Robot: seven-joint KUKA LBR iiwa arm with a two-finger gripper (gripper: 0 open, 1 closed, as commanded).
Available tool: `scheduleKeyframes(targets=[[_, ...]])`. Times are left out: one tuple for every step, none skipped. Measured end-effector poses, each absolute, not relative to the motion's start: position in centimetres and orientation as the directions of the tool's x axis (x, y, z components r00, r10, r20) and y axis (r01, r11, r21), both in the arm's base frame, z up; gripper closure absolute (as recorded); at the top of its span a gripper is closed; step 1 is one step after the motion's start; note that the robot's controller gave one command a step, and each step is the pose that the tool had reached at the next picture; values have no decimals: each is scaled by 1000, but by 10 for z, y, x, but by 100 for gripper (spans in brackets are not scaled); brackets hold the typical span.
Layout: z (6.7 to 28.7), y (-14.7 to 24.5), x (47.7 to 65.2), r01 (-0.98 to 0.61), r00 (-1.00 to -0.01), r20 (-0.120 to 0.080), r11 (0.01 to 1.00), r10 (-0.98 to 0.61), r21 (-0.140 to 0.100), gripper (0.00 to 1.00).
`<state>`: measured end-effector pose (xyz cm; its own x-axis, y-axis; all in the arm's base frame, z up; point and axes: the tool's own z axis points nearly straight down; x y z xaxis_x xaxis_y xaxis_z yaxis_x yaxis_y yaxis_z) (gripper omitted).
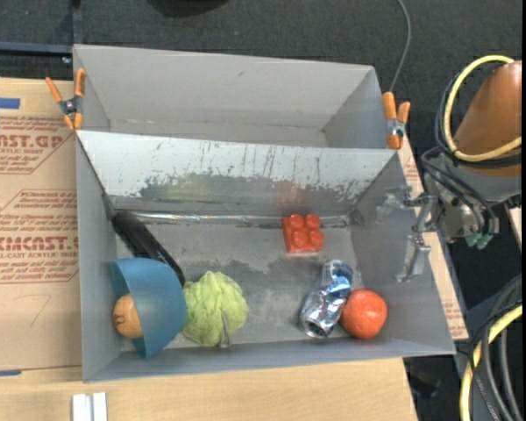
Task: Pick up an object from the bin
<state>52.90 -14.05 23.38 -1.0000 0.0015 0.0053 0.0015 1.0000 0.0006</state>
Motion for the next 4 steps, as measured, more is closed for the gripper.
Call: scheduleKeyframes(targets=[[238, -140, 531, -1, -1000, -2, 1000, -1, -1, 0], [117, -128, 503, -385, -923, -1, 923, -385, -1, 0], [160, -115, 491, -578, -816, -5, 816, -578, -5, 0], [114, -70, 507, -805, -593, 0, 593, -805, -2, 0]])
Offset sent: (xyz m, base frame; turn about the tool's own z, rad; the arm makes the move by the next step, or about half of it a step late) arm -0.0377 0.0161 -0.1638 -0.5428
